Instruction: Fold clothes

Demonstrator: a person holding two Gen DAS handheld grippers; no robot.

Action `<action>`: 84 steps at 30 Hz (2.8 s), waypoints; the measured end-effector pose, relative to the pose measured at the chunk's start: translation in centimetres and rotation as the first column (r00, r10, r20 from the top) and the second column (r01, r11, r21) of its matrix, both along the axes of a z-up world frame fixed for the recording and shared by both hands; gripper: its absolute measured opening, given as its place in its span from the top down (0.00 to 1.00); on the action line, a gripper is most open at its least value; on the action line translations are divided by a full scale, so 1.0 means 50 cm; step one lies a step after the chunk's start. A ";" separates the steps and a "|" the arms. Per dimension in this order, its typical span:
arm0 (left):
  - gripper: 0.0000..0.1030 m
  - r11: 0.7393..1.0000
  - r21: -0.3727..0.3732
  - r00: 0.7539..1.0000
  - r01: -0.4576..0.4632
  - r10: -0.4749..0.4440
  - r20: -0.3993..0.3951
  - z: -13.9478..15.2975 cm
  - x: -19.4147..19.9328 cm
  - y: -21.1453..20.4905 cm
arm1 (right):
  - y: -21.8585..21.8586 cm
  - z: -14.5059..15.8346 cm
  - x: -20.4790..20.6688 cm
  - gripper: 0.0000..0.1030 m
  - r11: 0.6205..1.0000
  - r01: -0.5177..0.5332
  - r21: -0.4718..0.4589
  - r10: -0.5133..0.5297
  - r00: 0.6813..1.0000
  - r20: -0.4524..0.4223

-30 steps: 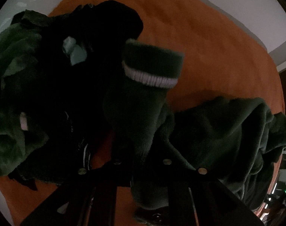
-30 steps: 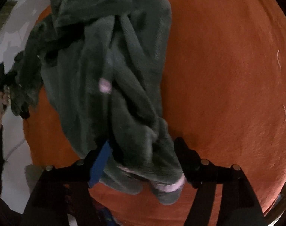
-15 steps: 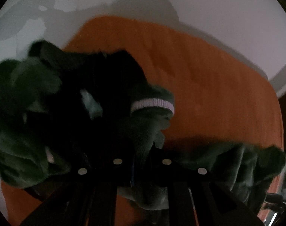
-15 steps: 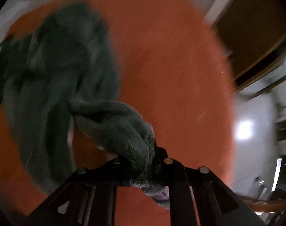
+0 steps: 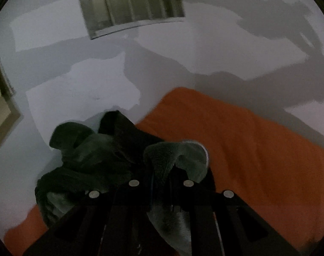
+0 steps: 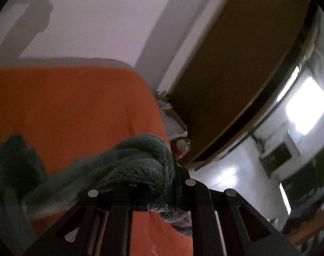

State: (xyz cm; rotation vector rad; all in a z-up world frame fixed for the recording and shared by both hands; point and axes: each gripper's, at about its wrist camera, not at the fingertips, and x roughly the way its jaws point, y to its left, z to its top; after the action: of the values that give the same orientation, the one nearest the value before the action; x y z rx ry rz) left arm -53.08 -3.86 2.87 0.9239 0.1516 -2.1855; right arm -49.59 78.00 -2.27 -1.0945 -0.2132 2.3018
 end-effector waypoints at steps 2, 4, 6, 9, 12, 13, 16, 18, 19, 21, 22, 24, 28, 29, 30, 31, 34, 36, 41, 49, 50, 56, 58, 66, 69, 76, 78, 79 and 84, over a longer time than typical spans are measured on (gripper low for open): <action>0.89 0.999 0.012 0.999 -0.037 0.037 -0.004 -0.017 -0.023 -0.012 | 0.030 -0.010 -0.060 0.90 0.996 0.060 -0.063 -0.060 0.998 0.002; 0.88 0.998 0.058 1.000 -0.022 0.020 0.024 -0.041 -0.038 -0.023 | 0.057 -0.027 -0.092 0.87 0.976 0.117 -0.185 -0.118 0.993 0.007; 0.82 0.992 0.123 0.998 0.024 -0.031 0.060 -0.080 -0.047 -0.026 | 0.078 -0.067 -0.108 0.80 0.917 0.131 -0.376 -0.123 0.991 0.046; 0.52 0.970 0.223 0.987 0.097 -0.122 0.101 -0.147 -0.048 -0.016 | 0.090 -0.115 -0.106 0.67 0.816 0.109 -0.567 -0.054 0.992 0.112; 0.31 0.954 0.257 0.981 0.153 -0.179 0.081 -0.177 -0.034 0.007 | 0.060 -0.141 -0.105 0.65 0.838 0.050 -0.543 0.033 0.989 0.142; 0.30 0.949 0.263 0.976 0.174 -0.201 0.081 -0.182 -0.031 0.016 | 0.058 -0.142 -0.109 0.61 0.841 0.032 -0.541 0.052 0.989 0.140; 0.30 0.933 0.263 0.954 0.246 -0.280 0.104 -0.202 -0.020 0.061 | 0.021 -0.153 -0.075 0.53 0.827 -0.016 -0.562 0.095 0.989 0.111; 0.29 0.912 0.266 0.929 0.313 -0.352 0.114 -0.205 0.003 0.100 | 0.003 -0.165 -0.074 0.52 0.823 -0.038 -0.567 0.117 0.988 0.104; 0.26 0.891 0.279 0.908 0.358 -0.402 0.117 -0.210 0.017 0.117 | -0.016 -0.160 -0.058 0.52 0.825 -0.049 -0.562 0.129 0.986 0.103; 0.25 0.844 0.302 0.859 0.444 -0.496 0.123 -0.222 0.048 0.150 | -0.056 -0.152 -0.027 0.49 0.831 -0.072 -0.552 0.152 0.983 0.101; 0.25 0.827 0.300 0.837 0.476 -0.530 0.135 -0.227 0.069 0.169 | -0.078 -0.152 -0.012 0.45 0.832 -0.084 -0.548 0.164 0.981 0.100; 0.25 0.804 0.281 0.802 0.524 -0.577 0.155 -0.241 0.131 0.208 | -0.116 -0.160 0.031 0.44 0.822 -0.113 -0.558 0.199 0.975 0.094; 0.25 0.776 0.215 0.759 0.593 -0.628 0.174 -0.282 0.296 0.274 | -0.198 -0.171 0.142 0.42 0.809 -0.182 -0.558 0.272 0.959 0.082; 0.25 0.772 0.204 0.753 0.602 -0.634 0.175 -0.294 0.335 0.284 | -0.227 -0.179 0.177 0.42 0.814 -0.206 -0.543 0.294 0.953 0.079; 0.25 0.764 0.210 0.746 0.611 -0.644 0.171 -0.307 0.367 0.284 | -0.254 -0.188 0.212 0.42 0.816 -0.229 -0.531 0.314 0.946 0.074; 0.25 0.756 0.217 0.740 0.617 -0.652 0.166 -0.320 0.399 0.286 | -0.281 -0.200 0.246 0.42 0.812 -0.250 -0.527 0.332 0.941 0.065; 0.25 0.745 0.274 0.735 0.608 -0.659 0.159 -0.366 0.507 0.307 | -0.371 -0.258 0.352 0.42 0.778 -0.284 -0.560 0.378 0.924 0.055; 0.25 0.755 0.299 0.746 0.584 -0.644 0.169 -0.402 0.561 0.300 | -0.431 -0.293 0.413 0.42 0.739 -0.309 -0.599 0.407 0.913 0.031; 0.25 0.794 0.336 0.781 0.506 -0.587 0.211 -0.505 0.622 0.261 | -0.588 -0.357 0.502 0.45 0.653 -0.426 -0.626 0.497 0.865 -0.070; 0.25 0.805 0.340 0.812 0.486 -0.560 0.166 -0.576 0.644 0.250 | -0.755 -0.450 0.463 0.72 0.649 -0.524 -0.551 0.626 0.780 -0.004; 0.25 0.807 0.323 0.810 0.495 -0.563 0.166 -0.576 0.645 0.254 | -0.762 -0.460 0.453 0.72 0.667 -0.522 -0.532 0.626 0.779 0.020; 0.93 0.782 0.310 0.797 0.541 -0.594 0.107 -0.562 0.642 0.263 | -0.741 -0.516 0.387 0.72 0.742 -0.438 -0.508 0.548 0.833 0.083; 0.98 0.794 0.293 0.811 0.533 -0.578 0.090 -0.540 0.647 0.261 | -0.727 -0.524 0.372 0.83 0.741 -0.411 -0.530 0.524 0.848 0.075; 1.00 0.827 0.246 0.857 0.506 -0.515 -0.030 -0.405 0.714 0.248 | -0.713 -0.441 0.422 0.99 0.726 -0.434 -0.533 0.483 0.874 -0.053; 1.00 0.829 0.159 0.844 0.536 -0.527 -0.098 -0.317 0.752 0.262 | -0.743 -0.351 0.495 1.00 0.695 -0.550 -0.463 0.546 0.823 -0.157; 0.93 0.810 0.139 0.820 0.570 -0.550 -0.159 -0.216 0.807 0.244 | -0.732 -0.155 0.624 1.00 0.614 -0.667 -0.421 0.547 0.745 -0.383; 0.68 0.809 0.208 0.835 0.550 -0.531 -0.140 -0.249 0.818 0.231 | -0.716 -0.132 0.642 1.00 0.604 -0.676 -0.423 0.549 0.737 -0.393; 0.57 0.809 0.240 0.844 0.537 -0.522 -0.128 -0.266 0.823 0.225 | -0.717 -0.139 0.639 1.00 0.596 -0.677 -0.431 0.565 0.735 -0.374; 0.57 0.803 0.341 0.857 0.489 -0.515 -0.017 -0.364 0.805 0.237 | -0.760 -0.306 0.567 1.00 0.607 -0.607 -0.513 0.651 0.750 -0.117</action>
State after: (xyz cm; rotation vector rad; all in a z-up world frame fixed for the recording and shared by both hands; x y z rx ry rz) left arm -12.84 7.99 -15.34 1.3647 0.2738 -2.6608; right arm -21.24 39.99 -17.56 -1.5846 0.0212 3.0771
